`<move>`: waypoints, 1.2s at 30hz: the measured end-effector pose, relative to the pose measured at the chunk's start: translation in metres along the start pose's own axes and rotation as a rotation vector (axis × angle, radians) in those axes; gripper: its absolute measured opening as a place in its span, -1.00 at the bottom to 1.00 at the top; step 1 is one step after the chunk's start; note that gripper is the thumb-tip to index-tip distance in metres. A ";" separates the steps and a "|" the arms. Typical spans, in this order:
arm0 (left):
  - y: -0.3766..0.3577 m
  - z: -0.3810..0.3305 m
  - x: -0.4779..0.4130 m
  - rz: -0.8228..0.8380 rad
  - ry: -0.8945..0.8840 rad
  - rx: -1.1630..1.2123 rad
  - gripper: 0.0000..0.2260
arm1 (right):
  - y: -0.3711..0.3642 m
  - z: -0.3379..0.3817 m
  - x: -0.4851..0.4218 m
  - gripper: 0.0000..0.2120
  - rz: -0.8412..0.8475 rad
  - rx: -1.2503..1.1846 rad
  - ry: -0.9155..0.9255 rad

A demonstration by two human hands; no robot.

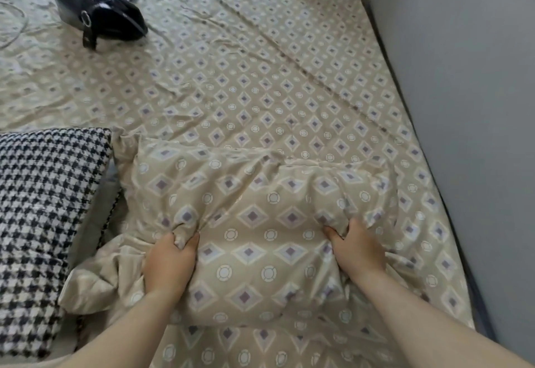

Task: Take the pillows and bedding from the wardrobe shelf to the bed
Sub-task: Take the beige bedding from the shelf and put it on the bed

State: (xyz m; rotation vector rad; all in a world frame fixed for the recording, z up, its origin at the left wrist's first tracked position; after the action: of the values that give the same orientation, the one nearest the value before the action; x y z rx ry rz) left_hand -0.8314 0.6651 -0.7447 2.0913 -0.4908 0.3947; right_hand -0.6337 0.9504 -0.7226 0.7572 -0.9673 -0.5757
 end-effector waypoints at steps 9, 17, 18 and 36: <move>0.029 -0.025 0.006 -0.022 0.127 -0.081 -0.37 | 0.025 0.007 0.004 -0.27 -0.039 0.061 -0.052; 0.088 -0.102 0.041 0.146 -0.097 0.004 -0.32 | 0.087 0.085 0.059 -0.30 0.035 -0.016 0.143; 0.100 -0.115 0.050 0.162 -0.140 0.036 -0.33 | 0.097 0.098 0.071 -0.33 0.042 -0.027 0.177; 0.476 -0.251 0.273 -0.362 -0.668 0.352 -0.68 | 0.336 0.363 0.356 -0.44 -0.226 -0.157 0.974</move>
State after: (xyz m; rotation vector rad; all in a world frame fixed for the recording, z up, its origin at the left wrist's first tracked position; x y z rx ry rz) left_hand -0.8480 0.5891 -0.1464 2.5796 -0.4241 -0.4814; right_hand -0.7570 0.7852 -0.1492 0.8735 0.0615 -0.3896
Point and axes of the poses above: each hand's wrist, its own x-axis away from the middle knuckle, its own y-axis out of the back of the hand, z = x × y, the point moved 2 cm from there along -x, towards the middle knuckle, and after that the axes turned 11 degrees about z, right-handed, at the moved point
